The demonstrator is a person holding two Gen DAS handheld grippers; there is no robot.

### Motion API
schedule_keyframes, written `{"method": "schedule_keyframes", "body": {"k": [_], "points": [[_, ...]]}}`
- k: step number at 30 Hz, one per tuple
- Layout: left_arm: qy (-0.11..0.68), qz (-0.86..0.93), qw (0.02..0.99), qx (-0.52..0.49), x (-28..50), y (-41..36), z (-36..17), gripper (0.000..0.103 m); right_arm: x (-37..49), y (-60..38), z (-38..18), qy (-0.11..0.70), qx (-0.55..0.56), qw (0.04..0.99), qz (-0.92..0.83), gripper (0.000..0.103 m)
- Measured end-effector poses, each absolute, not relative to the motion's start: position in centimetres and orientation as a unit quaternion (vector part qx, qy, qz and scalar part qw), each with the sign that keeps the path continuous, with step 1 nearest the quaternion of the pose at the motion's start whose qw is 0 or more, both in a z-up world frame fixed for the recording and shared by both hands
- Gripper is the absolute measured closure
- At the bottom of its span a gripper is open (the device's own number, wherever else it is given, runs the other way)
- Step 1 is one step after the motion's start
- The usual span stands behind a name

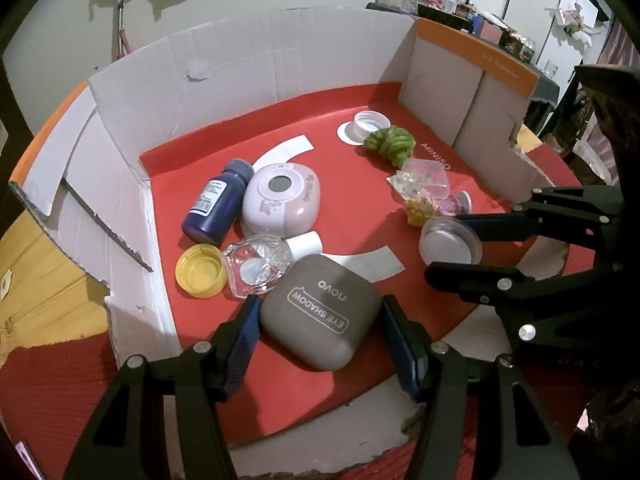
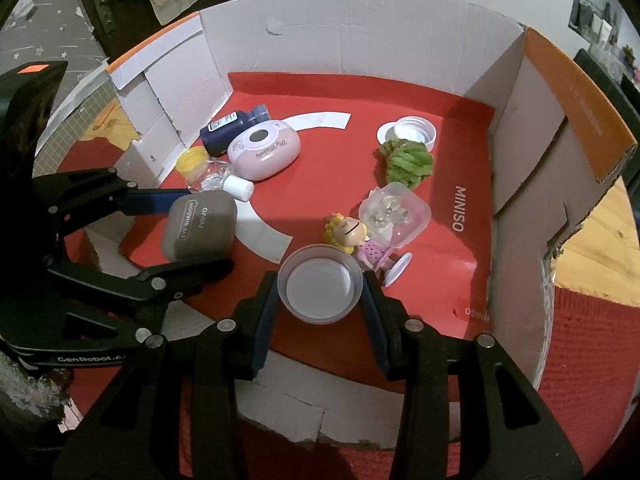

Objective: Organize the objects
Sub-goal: 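Carry the grey case and round lid into the box and lower them with both tools, then open both tools, releasing the grey case and round lid in the box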

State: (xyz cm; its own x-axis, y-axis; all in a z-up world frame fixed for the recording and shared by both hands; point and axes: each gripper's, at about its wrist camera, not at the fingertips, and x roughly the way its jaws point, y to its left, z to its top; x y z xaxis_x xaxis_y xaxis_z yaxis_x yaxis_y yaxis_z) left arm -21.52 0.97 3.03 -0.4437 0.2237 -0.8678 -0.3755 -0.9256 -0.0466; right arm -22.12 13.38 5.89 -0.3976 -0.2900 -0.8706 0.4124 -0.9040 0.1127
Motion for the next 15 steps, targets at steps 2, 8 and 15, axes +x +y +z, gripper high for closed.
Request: {"method": "schedule_keyframes", "body": {"k": [2, 8, 15], "points": [[0.075, 0.847, 0.176, -0.497, -21.6, 1.1, 3.0, 0.041, -22.1, 13.4, 5.9, 0.059, 0.506, 0.211, -0.834, 0.063], [0.073, 0.849, 0.174, -0.494, -21.4, 1.2, 2.9, 0.041, -21.7, 13.8, 6.2, 0.06, 0.501, 0.21, -0.838, 0.063], [0.077, 0.856, 0.165, -0.483, -20.6, 1.2, 3.4, 0.041, -20.7, 14.3, 7.4, 0.056, 0.484, 0.209, -0.848, 0.046]]}}
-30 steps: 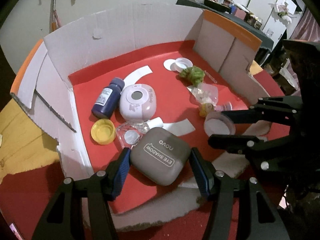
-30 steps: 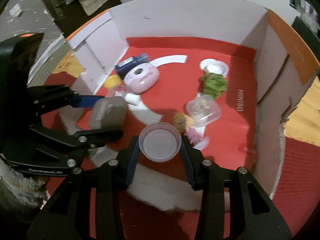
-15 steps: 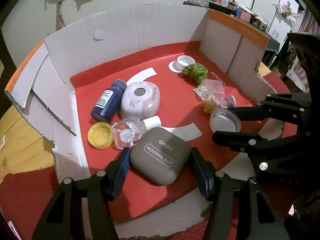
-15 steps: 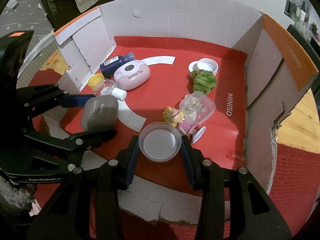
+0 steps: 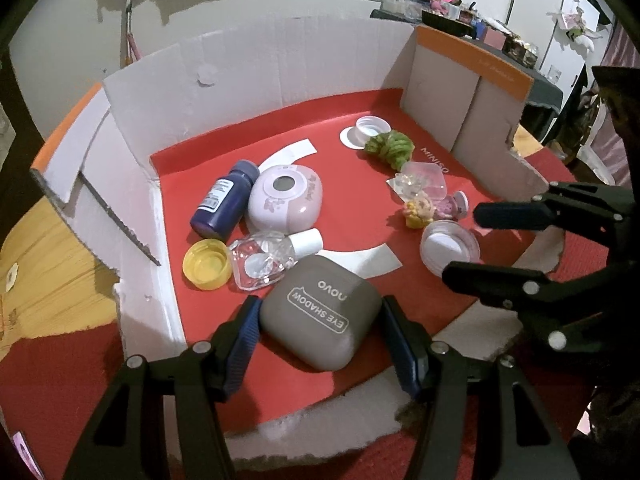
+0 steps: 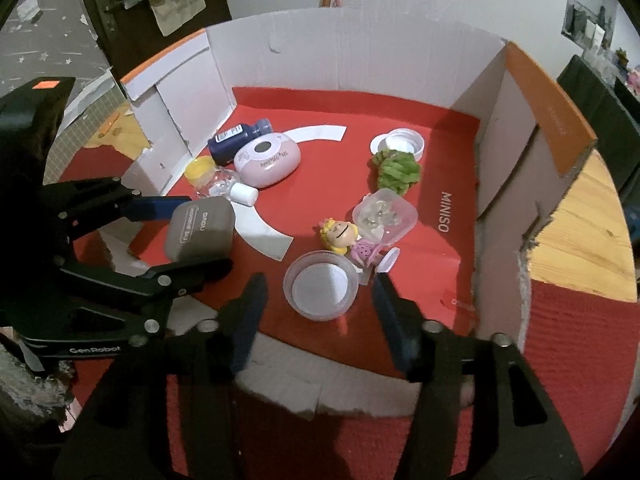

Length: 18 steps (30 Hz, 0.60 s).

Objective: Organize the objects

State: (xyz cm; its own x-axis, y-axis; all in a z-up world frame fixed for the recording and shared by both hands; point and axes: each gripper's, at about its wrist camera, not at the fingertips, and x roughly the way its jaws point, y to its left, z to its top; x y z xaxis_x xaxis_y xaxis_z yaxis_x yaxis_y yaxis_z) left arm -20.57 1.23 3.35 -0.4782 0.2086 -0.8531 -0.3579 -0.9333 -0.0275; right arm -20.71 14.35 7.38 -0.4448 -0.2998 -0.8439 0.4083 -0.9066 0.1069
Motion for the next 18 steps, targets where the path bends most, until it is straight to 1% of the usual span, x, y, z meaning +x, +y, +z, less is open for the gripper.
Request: {"method": "schedule_keyframes", "body": {"k": [5, 6, 8, 9, 15, 16, 17, 18], "points": [[0.078, 0.871, 0.152, -0.46, -19.2, 0.9, 4.4, 0.033, -19.7, 14.7, 8.1, 0.046, 0.47, 0.205, -0.857, 0.045], [0.076, 0.874, 0.151, -0.455, -18.9, 0.9, 4.6, 0.031, -19.3, 14.9, 8.3, 0.043, 0.465, 0.203, -0.861, 0.045], [0.076, 0.881, 0.142, -0.446, -18.3, 0.8, 5.1, 0.029, -18.8, 14.9, 8.6, 0.04, 0.457, 0.198, -0.866, 0.04], [0.077, 0.886, 0.135, -0.437, -17.8, 0.8, 5.3, 0.028, -18.5, 15.0, 8.7, 0.039, 0.451, 0.194, -0.87, 0.039], [0.07, 0.905, 0.107, -0.407, -16.3, 0.8, 6.1, 0.016, -17.0, 15.6, 9.4, 0.032, 0.426, 0.163, -0.889, 0.039], [0.063, 0.908, 0.102, -0.402, -16.0, 0.6, 6.2, 0.012, -16.8, 15.7, 9.5, 0.031, 0.421, 0.158, -0.893, 0.035], [0.06, 0.909, 0.101, -0.4, -15.9, 0.5, 6.3, 0.011, -16.6, 15.8, 9.6, 0.03, 0.417, 0.153, -0.896, 0.032], [0.055, 0.91, 0.099, -0.398, -15.8, 0.5, 6.3, 0.01, -16.4, 15.8, 9.7, 0.03, 0.413, 0.149, -0.898, 0.032]]}}
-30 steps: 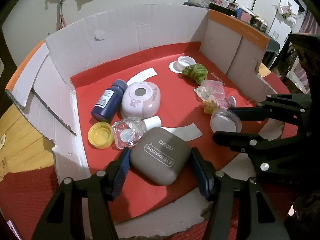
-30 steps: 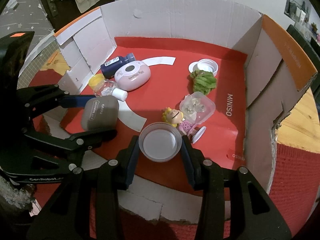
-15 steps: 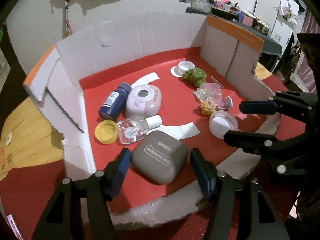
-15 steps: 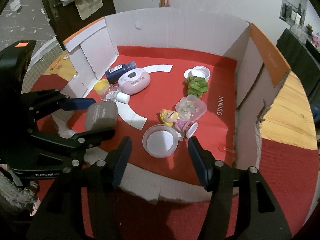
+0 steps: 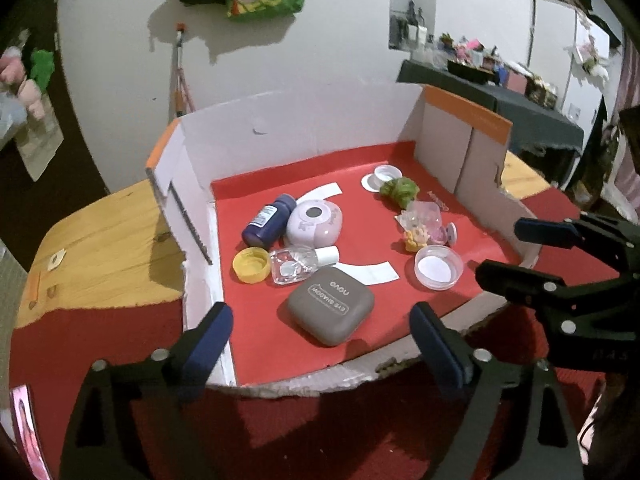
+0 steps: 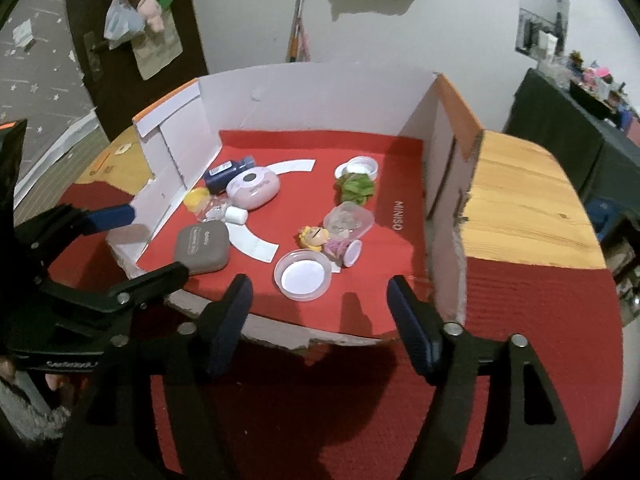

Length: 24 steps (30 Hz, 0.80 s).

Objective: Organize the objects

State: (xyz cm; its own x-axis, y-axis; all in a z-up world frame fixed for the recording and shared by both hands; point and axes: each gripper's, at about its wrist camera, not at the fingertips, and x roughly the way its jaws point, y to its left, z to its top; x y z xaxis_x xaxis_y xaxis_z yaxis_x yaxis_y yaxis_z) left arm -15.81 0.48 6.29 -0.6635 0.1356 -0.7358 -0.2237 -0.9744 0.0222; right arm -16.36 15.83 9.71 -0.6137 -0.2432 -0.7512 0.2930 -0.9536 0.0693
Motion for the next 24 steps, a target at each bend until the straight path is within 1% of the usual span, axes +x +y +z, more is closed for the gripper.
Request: {"method": "schedule_keyframes", "body": {"k": [3, 4, 6, 7, 15, 18, 24], "points": [[0.045, 0.914, 0.089, -0.393, -15.6, 0.3, 6.3, 0.008, -16.0, 15.9, 9.8, 0.026, 0.407, 0.142, -0.902, 0.032], [0.042, 0.915, 0.085, -0.391, -15.5, 0.2, 6.3, 0.004, -15.9, 15.9, 9.7, 0.021, 0.404, 0.14, -0.904, 0.031], [0.037, 0.918, 0.078, -0.386, -15.3, 0.0, 6.2, 0.0, -15.8, 16.0, 9.6, 0.018, 0.403, 0.137, -0.905, 0.028], [0.034, 0.92, 0.073, -0.383, -15.2, -0.1, 6.2, 0.0, -15.7, 16.0, 9.5, 0.017, 0.402, 0.135, -0.906, 0.027], [0.028, 0.928, 0.047, -0.369, -14.3, -0.6, 6.4, 0.0, -14.7, 15.9, 10.1, 0.017, 0.387, 0.134, -0.912, 0.026], [0.026, 0.933, 0.039, -0.357, -13.4, -0.8, 7.0, 0.0, -13.9, 16.1, 10.6, 0.014, 0.382, 0.137, -0.914, 0.021], [0.013, 0.937, 0.031, -0.347, -11.1, -0.9, 7.2, 0.0, -11.8, 16.3, 10.9, 0.013, 0.378, 0.14, -0.915, 0.021]]}}
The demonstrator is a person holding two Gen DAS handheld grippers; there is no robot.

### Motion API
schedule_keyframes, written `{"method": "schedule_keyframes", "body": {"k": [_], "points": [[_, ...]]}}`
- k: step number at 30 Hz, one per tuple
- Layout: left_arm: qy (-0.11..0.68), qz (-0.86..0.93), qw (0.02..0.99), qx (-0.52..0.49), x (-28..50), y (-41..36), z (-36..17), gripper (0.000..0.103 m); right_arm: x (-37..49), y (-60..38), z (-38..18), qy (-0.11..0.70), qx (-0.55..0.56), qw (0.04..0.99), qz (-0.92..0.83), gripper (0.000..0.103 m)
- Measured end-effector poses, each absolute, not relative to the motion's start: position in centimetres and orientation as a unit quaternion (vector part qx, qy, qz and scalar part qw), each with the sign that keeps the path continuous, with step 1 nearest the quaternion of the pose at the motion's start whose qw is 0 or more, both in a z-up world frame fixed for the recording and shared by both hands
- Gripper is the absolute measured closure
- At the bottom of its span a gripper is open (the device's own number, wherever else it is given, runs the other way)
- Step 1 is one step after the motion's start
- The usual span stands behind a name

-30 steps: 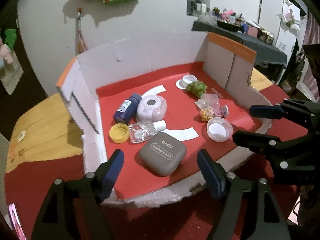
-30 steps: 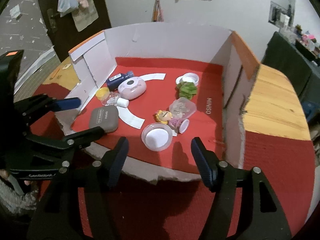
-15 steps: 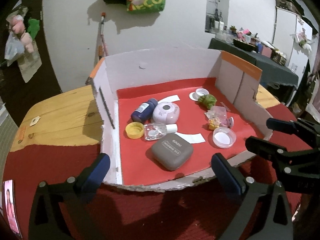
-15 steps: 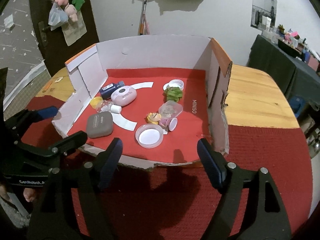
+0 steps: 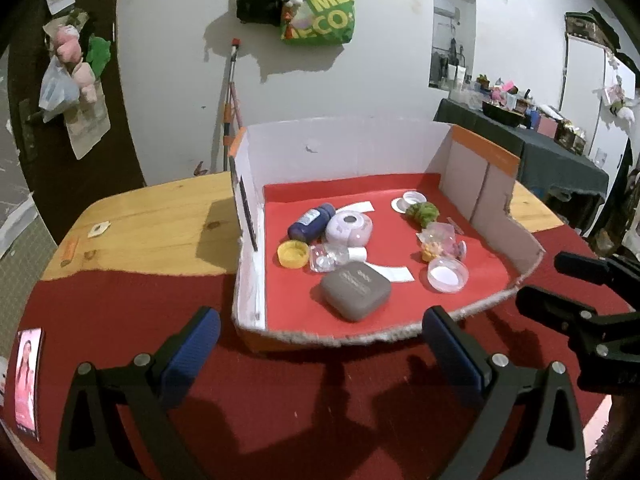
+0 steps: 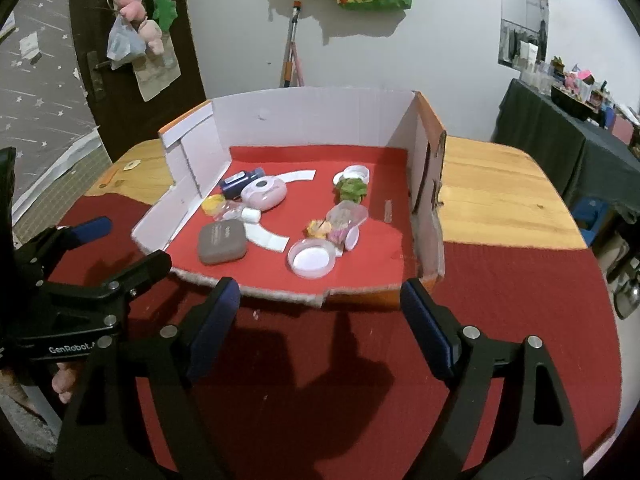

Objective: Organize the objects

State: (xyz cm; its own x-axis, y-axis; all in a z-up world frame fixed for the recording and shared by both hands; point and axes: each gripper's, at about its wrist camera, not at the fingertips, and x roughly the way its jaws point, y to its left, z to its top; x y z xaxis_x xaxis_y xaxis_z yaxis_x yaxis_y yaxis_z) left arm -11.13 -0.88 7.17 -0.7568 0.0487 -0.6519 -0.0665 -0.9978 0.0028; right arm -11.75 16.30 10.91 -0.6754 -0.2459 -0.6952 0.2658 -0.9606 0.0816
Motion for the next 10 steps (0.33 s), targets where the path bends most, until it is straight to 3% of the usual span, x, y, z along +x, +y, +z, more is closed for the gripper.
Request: {"method": "schedule_keyframes", "body": {"k": [10], "points": [[0.016, 0.929, 0.033, -0.368, -8.9, 0.0, 4.7, 0.0, -9.4, 16.8, 8.4, 0.0, 0.397, 0.136, -0.908, 0.02]]}}
